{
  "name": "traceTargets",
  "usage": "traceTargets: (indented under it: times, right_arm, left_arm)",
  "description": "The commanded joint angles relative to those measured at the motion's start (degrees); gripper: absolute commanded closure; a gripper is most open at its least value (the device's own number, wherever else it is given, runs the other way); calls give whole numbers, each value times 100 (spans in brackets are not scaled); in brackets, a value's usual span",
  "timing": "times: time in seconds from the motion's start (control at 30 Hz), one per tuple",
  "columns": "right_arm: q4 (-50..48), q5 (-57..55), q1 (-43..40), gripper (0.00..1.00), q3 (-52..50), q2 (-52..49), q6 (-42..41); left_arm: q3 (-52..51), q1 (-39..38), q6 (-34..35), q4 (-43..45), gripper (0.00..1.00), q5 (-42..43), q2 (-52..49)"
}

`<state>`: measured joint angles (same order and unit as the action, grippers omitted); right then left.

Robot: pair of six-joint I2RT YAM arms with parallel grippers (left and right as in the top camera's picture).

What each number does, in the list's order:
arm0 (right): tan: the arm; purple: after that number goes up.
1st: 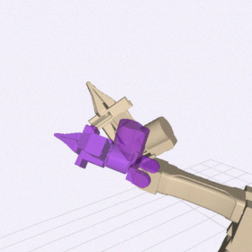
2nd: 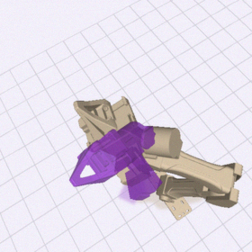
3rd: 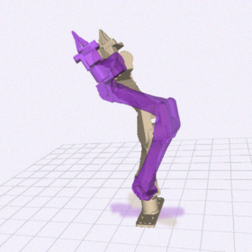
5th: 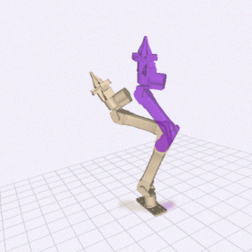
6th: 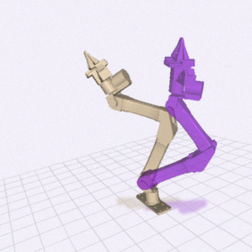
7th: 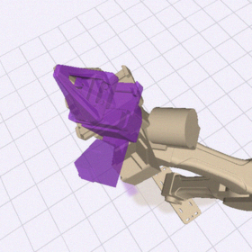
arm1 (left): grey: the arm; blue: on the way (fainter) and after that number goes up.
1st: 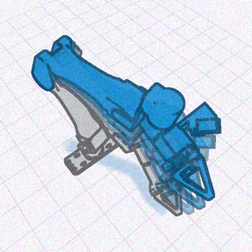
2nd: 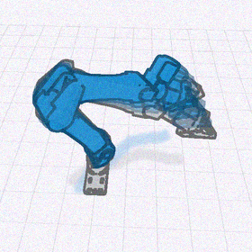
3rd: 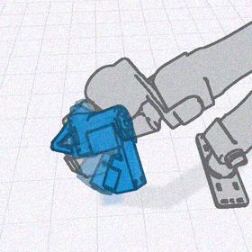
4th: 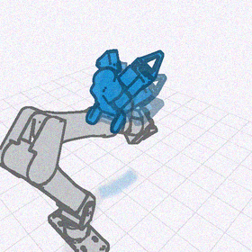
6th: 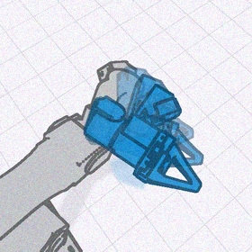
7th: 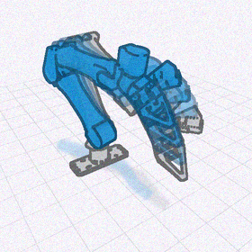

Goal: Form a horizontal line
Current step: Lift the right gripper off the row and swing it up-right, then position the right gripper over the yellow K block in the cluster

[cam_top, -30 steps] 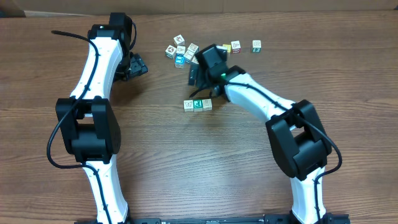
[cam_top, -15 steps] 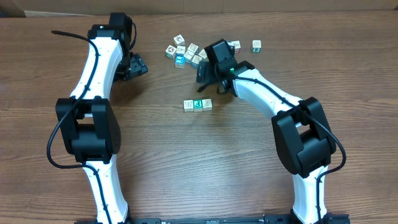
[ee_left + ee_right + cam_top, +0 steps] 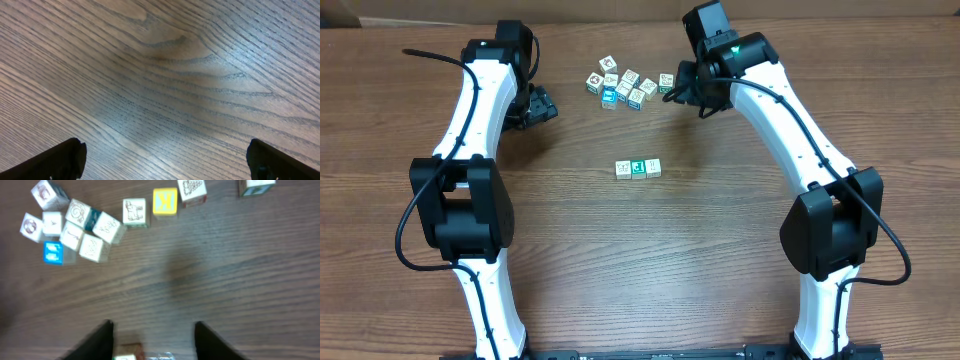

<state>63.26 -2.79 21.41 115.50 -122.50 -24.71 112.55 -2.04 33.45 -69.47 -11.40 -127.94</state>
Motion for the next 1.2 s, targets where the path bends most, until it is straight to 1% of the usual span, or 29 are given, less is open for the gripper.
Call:
traceTargets:
  times: [0.0,0.03,0.1,0.17,0.27,0.3,0.33,0.37,0.4,0.43,0.47,0.53,0.57,0.63,0.73,0.87,0.93,0.97,1.17]
  right_arm:
    - [-81,-2,20,80,2,-66,-28]
    - [-74,-2,22,86,2,-74,-28]
    - [-46,-2,22,92,2,-87,-28]
    - [-98,-2,24,92,2,-87,-31]
    - [-188,-4,37,79,2,-87,-31]
    - [-227,-7,37,70,0,-92,-31]
    - [-284,-7,37,66,0,-96,-31]
    - [-363,-13,37,66,0,-98,-28]
    - [-450,-15,37,60,0,-98,-28]
    - [-564,-35,37,52,0,-107,-28]
    - [-669,-79,37,47,0,-107,-31]
    - [-890,-282,28,44,0,-107,-31]
    - [-994,-424,26,42,0,-109,-28]
    - [-1237,-813,22,33,0,-136,-28]
    - [-1478,-1180,-4,28,0,-184,-28]
    - [-1733,-1239,-129,27,0,-417,-28]
    - [-1902,-1241,-208,19,0,-599,-31]
    - [-2013,-1235,-256,18,0,-741,-31]
    - [-2527,-1001,-398,16,0,-1357,-31]
  left_arm:
    - [118,-22,-24,-11,0,-59,120]
    - [118,-22,-24,-13,1,-59,120]
    - [118,-22,-24,-13,0,-59,120]
    - [118,-22,-24,-13,0,-59,120]
    - [118,-22,-26,-13,0,-59,120]
    - [118,-22,-24,-13,0,-59,120]
    - [118,-22,-26,-13,0,-59,120]
    - [118,-22,-24,-13,0,-59,120]
    - [118,-22,-24,-11,0,-59,120]
    - [118,-22,-24,-13,0,-59,120]
    - [118,-22,-24,-13,0,-59,120]
    - [118,-22,-24,-13,0,-59,120]
    - [118,-22,-26,-11,0,-59,120]
    - [118,-22,-24,-11,0,-59,120]
    - [118,-22,-26,-13,0,-59,120]
    - [118,-22,-26,-13,0,-59,120]
    - [118,-22,-24,-13,0,-59,120]
    - [118,-22,-24,-13,0,-59,120]
    - [118,-22,-24,-11,0,-59,120]
